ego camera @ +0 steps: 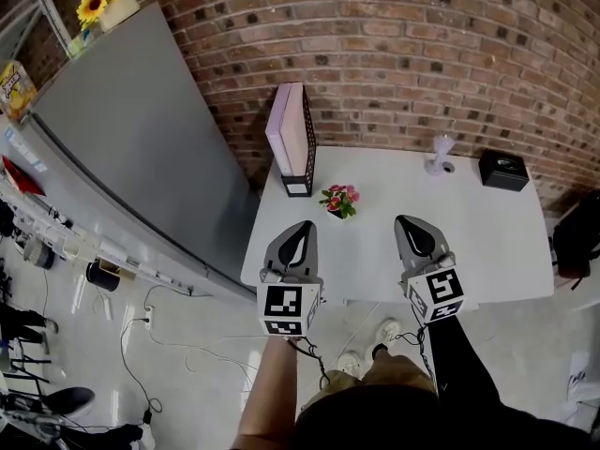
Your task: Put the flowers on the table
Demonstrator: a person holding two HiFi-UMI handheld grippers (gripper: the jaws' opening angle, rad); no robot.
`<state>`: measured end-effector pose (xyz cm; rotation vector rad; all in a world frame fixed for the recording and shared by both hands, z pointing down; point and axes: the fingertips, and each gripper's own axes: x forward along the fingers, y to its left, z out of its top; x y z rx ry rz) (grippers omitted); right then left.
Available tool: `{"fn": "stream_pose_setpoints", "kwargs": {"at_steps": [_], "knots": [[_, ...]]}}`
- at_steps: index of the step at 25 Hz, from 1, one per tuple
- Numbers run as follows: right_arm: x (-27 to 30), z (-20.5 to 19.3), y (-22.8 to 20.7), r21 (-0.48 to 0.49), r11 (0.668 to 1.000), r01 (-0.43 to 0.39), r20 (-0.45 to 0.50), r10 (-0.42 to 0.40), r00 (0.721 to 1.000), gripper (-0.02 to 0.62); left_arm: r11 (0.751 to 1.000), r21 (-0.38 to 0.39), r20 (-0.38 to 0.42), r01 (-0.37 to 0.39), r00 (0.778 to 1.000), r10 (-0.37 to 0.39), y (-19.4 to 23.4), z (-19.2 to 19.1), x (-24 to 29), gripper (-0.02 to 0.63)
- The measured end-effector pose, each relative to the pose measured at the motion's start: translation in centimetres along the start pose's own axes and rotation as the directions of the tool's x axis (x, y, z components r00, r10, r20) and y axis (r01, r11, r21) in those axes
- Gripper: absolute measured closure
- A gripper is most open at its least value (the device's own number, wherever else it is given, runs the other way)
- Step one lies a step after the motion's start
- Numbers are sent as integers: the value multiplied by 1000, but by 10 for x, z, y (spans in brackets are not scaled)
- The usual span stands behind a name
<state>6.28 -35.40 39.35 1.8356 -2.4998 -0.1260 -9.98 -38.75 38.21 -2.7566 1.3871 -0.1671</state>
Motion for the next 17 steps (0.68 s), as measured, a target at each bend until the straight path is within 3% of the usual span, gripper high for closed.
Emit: {"fn": "stream_pose_setpoints", "kwargs": {"at_steps": [17], "knots": [[-16,7,-14,0,1000,5,29,-5,1000,595,1000,6,5,-6,1000,6,-17,2,-3,598]]}}
